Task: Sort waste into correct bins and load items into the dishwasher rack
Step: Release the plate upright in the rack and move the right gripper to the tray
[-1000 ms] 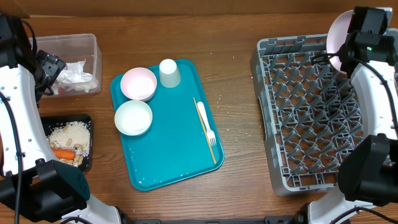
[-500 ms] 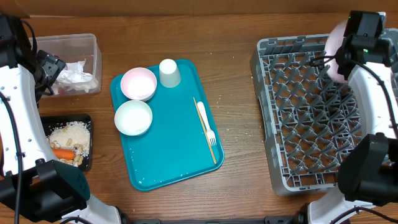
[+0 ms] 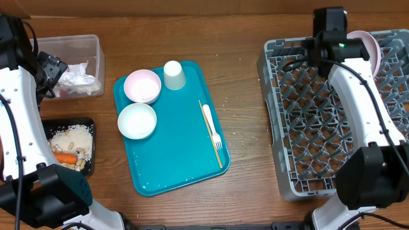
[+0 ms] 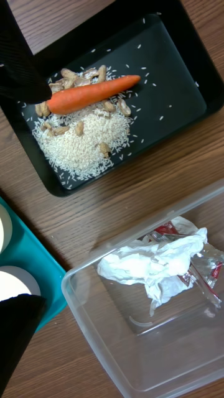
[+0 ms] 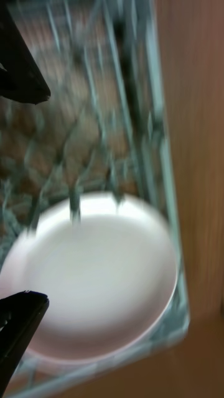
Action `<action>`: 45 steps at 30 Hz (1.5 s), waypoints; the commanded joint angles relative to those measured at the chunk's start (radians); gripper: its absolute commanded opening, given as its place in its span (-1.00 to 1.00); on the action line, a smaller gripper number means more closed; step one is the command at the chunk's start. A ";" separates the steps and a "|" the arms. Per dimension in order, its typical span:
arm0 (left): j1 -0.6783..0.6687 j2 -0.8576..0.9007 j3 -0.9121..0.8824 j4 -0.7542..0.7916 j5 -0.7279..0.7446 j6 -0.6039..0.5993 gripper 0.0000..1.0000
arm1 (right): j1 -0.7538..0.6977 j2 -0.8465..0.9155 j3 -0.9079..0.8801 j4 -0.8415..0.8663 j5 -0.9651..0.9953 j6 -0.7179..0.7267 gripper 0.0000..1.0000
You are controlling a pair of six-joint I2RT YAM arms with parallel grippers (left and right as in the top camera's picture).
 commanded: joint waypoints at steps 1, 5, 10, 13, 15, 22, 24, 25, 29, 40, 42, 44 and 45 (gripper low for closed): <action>0.002 -0.003 0.005 0.000 -0.018 0.011 1.00 | 0.050 -0.063 0.060 -0.029 -0.506 0.036 1.00; 0.002 -0.003 0.005 0.000 -0.017 0.011 1.00 | 0.088 -0.049 0.058 -0.028 -0.843 0.036 1.00; 0.002 -0.003 0.005 0.000 -0.017 0.011 0.99 | 0.148 0.006 0.042 0.020 -0.872 0.036 1.00; 0.002 -0.003 0.005 0.000 -0.017 0.011 1.00 | 0.204 0.070 0.038 0.031 -0.863 0.035 0.82; 0.002 -0.003 0.005 0.000 -0.017 0.012 1.00 | 0.235 0.106 0.038 0.048 -0.864 0.036 0.74; 0.002 -0.003 0.005 0.000 -0.017 0.011 1.00 | 0.360 0.224 0.038 0.086 -0.724 0.047 0.51; 0.002 -0.003 0.005 0.000 -0.017 0.012 1.00 | 0.390 0.255 0.038 0.100 -0.668 0.074 0.46; 0.002 -0.003 0.005 0.000 -0.017 0.011 1.00 | 0.413 0.279 0.038 0.109 -0.642 0.086 0.39; 0.002 -0.003 0.005 0.000 -0.018 0.011 1.00 | 0.447 0.316 0.038 0.133 -0.634 0.089 0.34; 0.002 -0.003 0.005 0.000 -0.018 0.011 0.99 | 0.462 0.389 0.038 0.168 -0.569 0.141 0.20; 0.002 -0.003 0.005 0.000 -0.018 0.011 1.00 | 0.463 0.404 0.038 0.166 -0.576 0.141 0.15; 0.002 -0.003 0.005 0.000 -0.017 0.012 1.00 | 0.464 0.417 0.037 0.163 -0.597 0.141 0.10; 0.002 -0.003 0.005 0.000 -0.018 0.011 0.99 | 0.465 0.422 0.034 0.165 -0.603 0.141 0.09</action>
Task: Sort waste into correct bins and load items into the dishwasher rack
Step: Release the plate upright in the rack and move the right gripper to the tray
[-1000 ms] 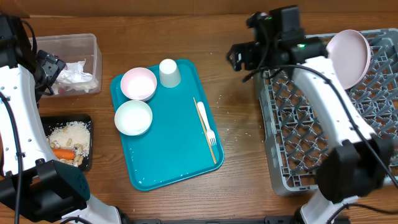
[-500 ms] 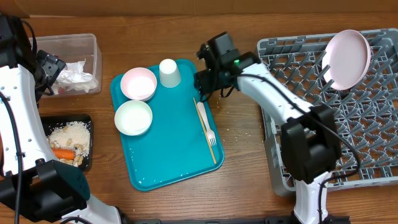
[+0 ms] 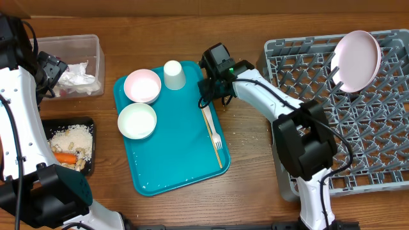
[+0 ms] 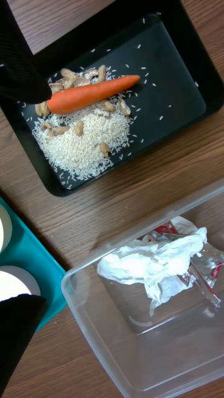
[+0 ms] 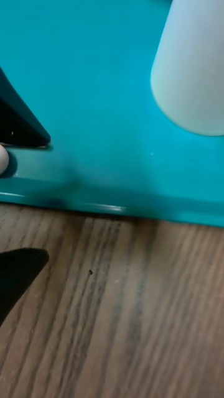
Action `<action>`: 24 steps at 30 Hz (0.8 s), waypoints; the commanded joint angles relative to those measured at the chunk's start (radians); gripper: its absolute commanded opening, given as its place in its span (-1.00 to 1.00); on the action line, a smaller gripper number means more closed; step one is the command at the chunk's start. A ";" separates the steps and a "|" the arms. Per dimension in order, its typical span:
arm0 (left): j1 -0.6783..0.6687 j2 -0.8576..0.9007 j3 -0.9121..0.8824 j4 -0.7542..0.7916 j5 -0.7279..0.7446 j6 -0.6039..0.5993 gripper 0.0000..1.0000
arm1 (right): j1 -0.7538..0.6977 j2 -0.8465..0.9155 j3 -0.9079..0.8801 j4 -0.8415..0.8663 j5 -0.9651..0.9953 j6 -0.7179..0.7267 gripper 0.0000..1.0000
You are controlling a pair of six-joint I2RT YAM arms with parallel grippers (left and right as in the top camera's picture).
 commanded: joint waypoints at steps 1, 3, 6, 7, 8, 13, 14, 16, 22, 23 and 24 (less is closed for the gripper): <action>0.002 -0.003 0.005 0.000 -0.018 0.011 1.00 | 0.004 0.026 0.005 0.004 -0.014 0.007 0.09; 0.002 -0.003 0.005 0.000 -0.018 0.012 1.00 | 0.010 0.026 0.005 0.006 -0.014 0.007 0.09; 0.002 -0.003 0.005 0.000 -0.018 0.012 1.00 | 0.019 0.026 0.005 0.011 -0.014 0.007 0.09; 0.002 -0.003 0.005 0.000 -0.018 0.012 1.00 | 0.020 0.027 0.005 0.011 -0.010 0.007 0.09; 0.002 -0.003 0.005 0.000 -0.017 0.011 1.00 | 0.021 0.029 0.004 0.010 -0.004 0.007 0.09; 0.002 -0.003 0.005 0.000 -0.017 0.011 1.00 | 0.020 0.050 0.004 0.011 0.031 0.076 -0.06; 0.002 -0.003 0.005 0.000 -0.018 0.011 1.00 | 0.020 0.054 0.004 0.011 0.031 0.085 -0.09; 0.002 -0.003 0.005 0.000 -0.017 0.011 0.99 | 0.020 0.064 0.004 0.011 0.032 0.085 -0.16; 0.002 -0.003 0.005 0.000 -0.017 0.011 1.00 | 0.018 0.066 0.004 0.010 0.032 0.098 -0.22; 0.002 -0.003 0.005 0.000 -0.018 0.011 1.00 | 0.017 0.066 0.004 0.009 0.040 0.120 -0.24; 0.002 -0.003 0.005 0.000 -0.018 0.011 1.00 | 0.014 0.066 0.004 0.006 0.048 0.139 -0.26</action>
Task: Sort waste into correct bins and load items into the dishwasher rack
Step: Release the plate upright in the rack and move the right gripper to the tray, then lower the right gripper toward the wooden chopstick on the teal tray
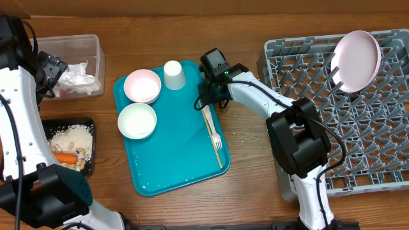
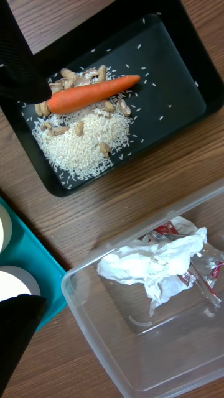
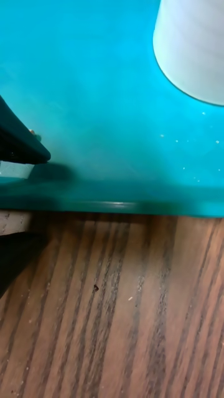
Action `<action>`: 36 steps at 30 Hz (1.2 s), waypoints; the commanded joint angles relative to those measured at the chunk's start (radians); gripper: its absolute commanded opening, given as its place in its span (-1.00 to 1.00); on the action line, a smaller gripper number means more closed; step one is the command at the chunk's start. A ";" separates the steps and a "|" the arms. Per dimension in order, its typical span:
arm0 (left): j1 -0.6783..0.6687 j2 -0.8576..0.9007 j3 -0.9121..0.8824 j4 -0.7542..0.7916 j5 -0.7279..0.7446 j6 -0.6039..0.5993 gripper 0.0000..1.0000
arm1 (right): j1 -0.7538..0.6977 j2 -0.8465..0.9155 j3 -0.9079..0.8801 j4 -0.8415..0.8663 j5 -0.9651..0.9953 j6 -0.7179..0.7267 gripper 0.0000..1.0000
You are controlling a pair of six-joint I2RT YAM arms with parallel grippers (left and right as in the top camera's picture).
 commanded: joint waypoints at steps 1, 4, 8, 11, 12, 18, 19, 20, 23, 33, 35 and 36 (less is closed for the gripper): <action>0.002 -0.003 0.005 0.000 -0.017 0.011 1.00 | -0.005 0.026 0.003 -0.005 0.026 0.066 -0.28; 0.002 -0.003 0.005 0.000 -0.017 0.012 1.00 | -0.018 0.026 0.003 -0.011 0.027 0.098 -0.35; 0.002 -0.003 0.005 0.000 -0.017 0.012 1.00 | -0.037 0.025 0.004 -0.024 0.026 0.144 -0.63; 0.002 -0.003 0.005 0.000 -0.017 0.011 1.00 | -0.045 0.024 0.004 -0.034 0.026 0.158 -0.71; 0.002 -0.003 0.005 0.000 -0.017 0.012 1.00 | -0.047 0.024 0.005 -0.039 0.026 0.158 -0.71; 0.002 -0.003 0.005 0.000 -0.018 0.011 1.00 | -0.052 0.024 0.006 -0.052 0.026 0.231 -0.73; 0.002 -0.003 0.005 0.000 -0.017 0.011 1.00 | -0.053 0.024 0.006 -0.053 0.027 0.250 -0.74; 0.002 -0.003 0.005 0.000 -0.017 0.011 1.00 | -0.054 0.024 0.006 -0.052 0.027 0.268 -0.75; 0.002 -0.003 0.005 0.000 -0.017 0.011 1.00 | -0.055 0.023 0.006 -0.056 0.027 0.313 -0.89; 0.002 -0.003 0.005 0.000 -0.017 0.012 0.99 | -0.064 -0.011 0.006 -0.066 0.027 0.304 -0.92; 0.002 -0.003 0.005 0.000 -0.017 0.011 1.00 | -0.065 -0.024 0.006 -0.066 0.028 0.277 -0.91; 0.002 -0.003 0.005 0.000 -0.017 0.011 1.00 | -0.065 -0.031 0.006 -0.063 0.029 0.257 -0.91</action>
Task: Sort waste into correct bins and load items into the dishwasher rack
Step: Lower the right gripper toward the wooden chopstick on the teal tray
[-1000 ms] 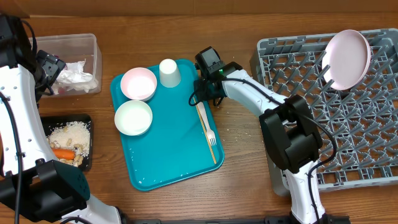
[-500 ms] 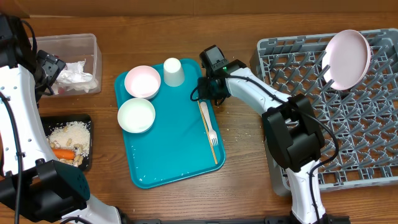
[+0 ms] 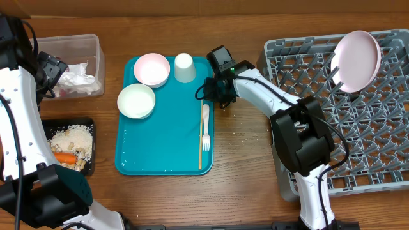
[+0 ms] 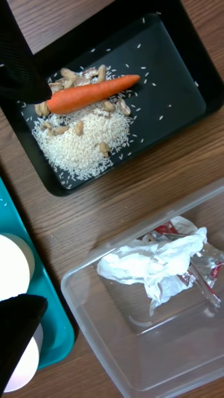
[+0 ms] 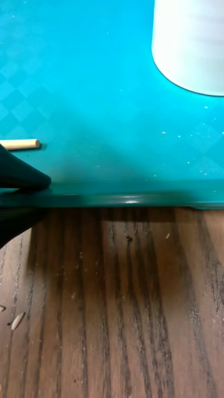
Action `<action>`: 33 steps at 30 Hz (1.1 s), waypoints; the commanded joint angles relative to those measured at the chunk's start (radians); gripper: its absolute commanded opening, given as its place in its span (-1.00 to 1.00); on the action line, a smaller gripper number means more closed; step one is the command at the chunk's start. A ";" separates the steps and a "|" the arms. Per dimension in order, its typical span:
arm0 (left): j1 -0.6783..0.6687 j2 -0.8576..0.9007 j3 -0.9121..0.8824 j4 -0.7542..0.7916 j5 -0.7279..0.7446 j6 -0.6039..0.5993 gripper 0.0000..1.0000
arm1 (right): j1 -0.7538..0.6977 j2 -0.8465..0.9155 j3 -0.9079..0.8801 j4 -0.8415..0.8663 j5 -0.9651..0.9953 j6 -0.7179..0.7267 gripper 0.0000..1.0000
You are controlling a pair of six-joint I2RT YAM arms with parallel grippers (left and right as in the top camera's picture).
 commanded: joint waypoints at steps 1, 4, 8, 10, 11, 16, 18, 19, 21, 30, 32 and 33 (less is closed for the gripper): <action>0.002 -0.003 0.005 0.000 -0.018 0.011 1.00 | -0.025 -0.034 0.001 -0.009 0.085 -0.069 -0.91; 0.002 -0.003 0.005 0.000 -0.017 0.011 1.00 | -0.033 -0.044 0.005 -0.004 0.082 -0.161 -0.92; 0.002 -0.003 0.005 0.000 -0.017 0.011 1.00 | -0.045 -0.044 0.008 -0.011 0.082 -0.220 -0.92; 0.002 -0.003 0.005 0.000 -0.018 0.011 0.99 | -0.047 -0.044 0.008 -0.016 0.082 -0.227 -0.91; 0.002 -0.003 0.005 0.000 -0.017 0.011 1.00 | -0.047 -0.044 0.008 -0.017 0.082 -0.229 -0.89; 0.002 -0.003 0.005 0.000 -0.017 0.012 1.00 | -0.050 -0.046 0.015 -0.027 0.082 -0.256 -0.49; 0.002 -0.003 0.005 0.000 -0.017 0.012 1.00 | -0.050 -0.048 0.024 -0.043 0.081 -0.255 -0.18; 0.002 -0.003 0.005 0.000 -0.017 0.011 1.00 | -0.050 -0.050 0.030 -0.051 0.081 -0.255 0.00; 0.002 -0.003 0.005 0.000 -0.017 0.011 1.00 | -0.050 -0.053 0.045 -0.077 0.082 -0.255 0.22; 0.002 -0.003 0.005 0.000 -0.017 0.011 1.00 | -0.048 -0.138 0.247 -0.284 0.061 -0.254 0.59; 0.002 -0.003 0.005 0.000 -0.017 0.011 0.99 | -0.047 -0.159 0.288 -0.303 -0.025 -0.255 0.64; 0.002 -0.003 0.005 0.000 -0.017 0.011 1.00 | -0.047 -0.167 0.301 -0.304 -0.086 -0.255 0.68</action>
